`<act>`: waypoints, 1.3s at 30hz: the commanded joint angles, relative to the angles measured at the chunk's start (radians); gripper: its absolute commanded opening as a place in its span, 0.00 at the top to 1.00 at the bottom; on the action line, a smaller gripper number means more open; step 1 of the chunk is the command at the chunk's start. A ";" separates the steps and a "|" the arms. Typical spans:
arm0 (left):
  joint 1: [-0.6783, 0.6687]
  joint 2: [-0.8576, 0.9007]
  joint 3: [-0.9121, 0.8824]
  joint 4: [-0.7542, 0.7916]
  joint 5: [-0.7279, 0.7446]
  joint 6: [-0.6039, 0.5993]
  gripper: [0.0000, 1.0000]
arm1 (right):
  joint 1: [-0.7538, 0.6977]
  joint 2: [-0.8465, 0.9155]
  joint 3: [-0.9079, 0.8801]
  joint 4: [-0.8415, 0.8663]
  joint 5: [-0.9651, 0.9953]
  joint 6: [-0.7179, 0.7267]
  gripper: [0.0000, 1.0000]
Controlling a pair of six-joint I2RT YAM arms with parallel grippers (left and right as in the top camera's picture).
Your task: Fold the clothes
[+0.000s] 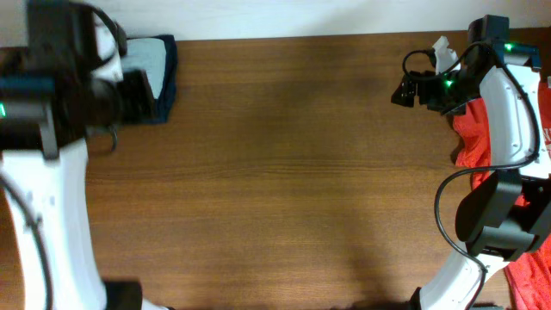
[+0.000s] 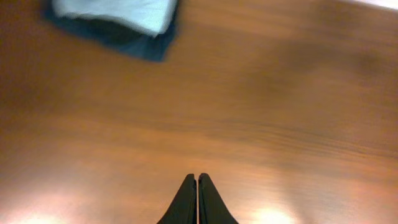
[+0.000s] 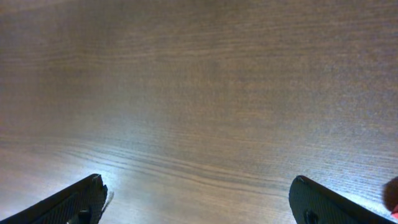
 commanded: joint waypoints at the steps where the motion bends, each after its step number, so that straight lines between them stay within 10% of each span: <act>1: -0.012 -0.076 -0.247 0.029 -0.319 -0.183 0.95 | -0.003 -0.008 0.007 -0.003 0.005 -0.008 0.01; 7: 0.005 -0.102 -0.625 0.266 -0.314 -0.185 0.82 | -0.003 -0.008 0.007 -0.003 0.005 -0.008 0.01; 9: 0.005 -0.101 -0.699 0.316 -0.315 -0.183 0.58 | -0.003 -0.008 0.007 -0.003 0.005 -0.008 0.01; 10: 0.004 -0.101 -0.748 0.346 -0.315 -0.183 0.21 | -0.003 -0.008 0.007 -0.003 0.005 -0.008 0.01; 12: 0.004 -0.101 -0.784 0.359 -0.315 -0.183 0.01 | -0.003 -0.008 0.007 -0.003 0.005 -0.008 0.01; 39: 0.005 -0.205 -0.862 0.365 -0.314 -0.183 0.01 | -0.003 -0.008 0.007 -0.003 0.005 -0.008 0.01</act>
